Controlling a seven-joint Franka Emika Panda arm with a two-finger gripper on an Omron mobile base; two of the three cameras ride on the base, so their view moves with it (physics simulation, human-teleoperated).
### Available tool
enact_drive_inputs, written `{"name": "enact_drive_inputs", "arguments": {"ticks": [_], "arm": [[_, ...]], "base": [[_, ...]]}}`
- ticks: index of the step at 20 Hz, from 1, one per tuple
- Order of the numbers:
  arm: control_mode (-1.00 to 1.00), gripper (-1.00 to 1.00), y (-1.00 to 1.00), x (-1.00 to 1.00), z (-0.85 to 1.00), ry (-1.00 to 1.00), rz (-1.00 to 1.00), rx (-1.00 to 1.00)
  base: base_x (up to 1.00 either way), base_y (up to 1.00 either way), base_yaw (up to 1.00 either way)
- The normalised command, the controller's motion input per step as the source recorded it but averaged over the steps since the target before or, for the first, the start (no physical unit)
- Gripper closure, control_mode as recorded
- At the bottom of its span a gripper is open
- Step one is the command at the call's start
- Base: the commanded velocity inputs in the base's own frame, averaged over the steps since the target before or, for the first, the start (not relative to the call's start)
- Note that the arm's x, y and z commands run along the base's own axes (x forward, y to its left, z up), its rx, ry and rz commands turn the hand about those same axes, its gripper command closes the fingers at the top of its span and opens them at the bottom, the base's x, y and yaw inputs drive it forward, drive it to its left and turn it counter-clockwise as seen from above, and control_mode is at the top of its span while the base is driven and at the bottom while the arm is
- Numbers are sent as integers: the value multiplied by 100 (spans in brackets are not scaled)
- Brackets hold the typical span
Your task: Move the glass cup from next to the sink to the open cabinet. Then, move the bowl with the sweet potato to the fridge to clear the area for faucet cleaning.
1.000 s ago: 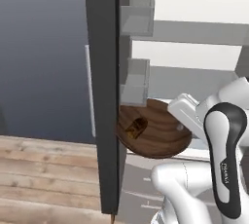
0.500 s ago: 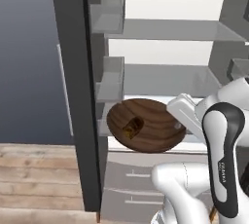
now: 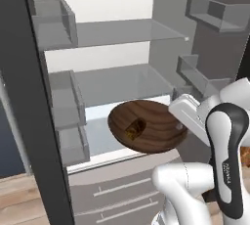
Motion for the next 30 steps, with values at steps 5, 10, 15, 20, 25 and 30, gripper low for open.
{"name": "enact_drive_inputs", "arguments": {"ticks": [5, 10, 15, 20, 25, 30], "arm": [[100, 100, 0, 0, 0, 0, 0, 0], [100, 100, 0, 0, 0, 0, 0, 0], [100, 100, 0, 0, 0, 0, 0, 0], [-100, 100, 12, 60, 0, 4, -15, 0], [-100, 100, 9, 49, 0, 1, -34, 0], [-100, 100, 5, 100, 0, 2, -26, 0]], "base": [[40, 43, -18], [24, -20, 0], [53, -2, -5], [38, 1, -8], [0, 0, 0], [0, 0, 0]]}}
